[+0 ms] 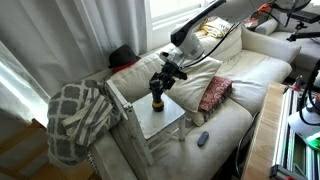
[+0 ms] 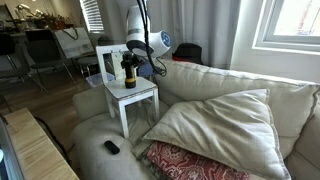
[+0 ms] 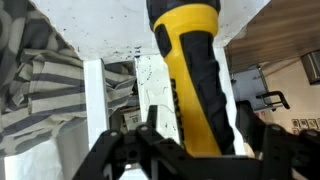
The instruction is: Put the flashlight upright on the seat of the wooden
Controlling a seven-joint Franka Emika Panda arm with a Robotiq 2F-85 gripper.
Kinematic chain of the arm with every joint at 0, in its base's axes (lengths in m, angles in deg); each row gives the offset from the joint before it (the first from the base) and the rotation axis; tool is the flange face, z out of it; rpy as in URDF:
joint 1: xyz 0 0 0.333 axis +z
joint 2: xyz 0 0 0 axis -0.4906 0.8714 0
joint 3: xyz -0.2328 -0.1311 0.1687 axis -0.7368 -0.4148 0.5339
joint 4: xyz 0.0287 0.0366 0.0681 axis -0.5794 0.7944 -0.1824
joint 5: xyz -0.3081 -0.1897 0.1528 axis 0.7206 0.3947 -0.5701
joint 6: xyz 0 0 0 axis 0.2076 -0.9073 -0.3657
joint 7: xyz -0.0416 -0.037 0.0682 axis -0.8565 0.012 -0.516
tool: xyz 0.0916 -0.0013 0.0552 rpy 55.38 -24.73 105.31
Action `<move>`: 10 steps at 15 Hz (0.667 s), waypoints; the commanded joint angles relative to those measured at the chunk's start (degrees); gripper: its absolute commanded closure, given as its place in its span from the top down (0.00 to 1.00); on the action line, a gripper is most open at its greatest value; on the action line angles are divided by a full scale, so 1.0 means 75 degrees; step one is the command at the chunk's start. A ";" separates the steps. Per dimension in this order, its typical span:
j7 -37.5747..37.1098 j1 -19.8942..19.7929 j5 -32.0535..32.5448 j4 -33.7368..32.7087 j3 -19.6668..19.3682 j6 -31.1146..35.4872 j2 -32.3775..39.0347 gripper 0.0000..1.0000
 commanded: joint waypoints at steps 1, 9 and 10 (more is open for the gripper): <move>-0.0119 0.0361 0.0082 0.0096 -0.0464 -0.0201 -0.0469 1.00; -0.1164 0.0474 -0.0309 0.0467 -0.1037 -0.0134 -0.2060 1.00; -0.1363 0.0455 -0.0321 0.0500 -0.1128 -0.0248 -0.2353 1.00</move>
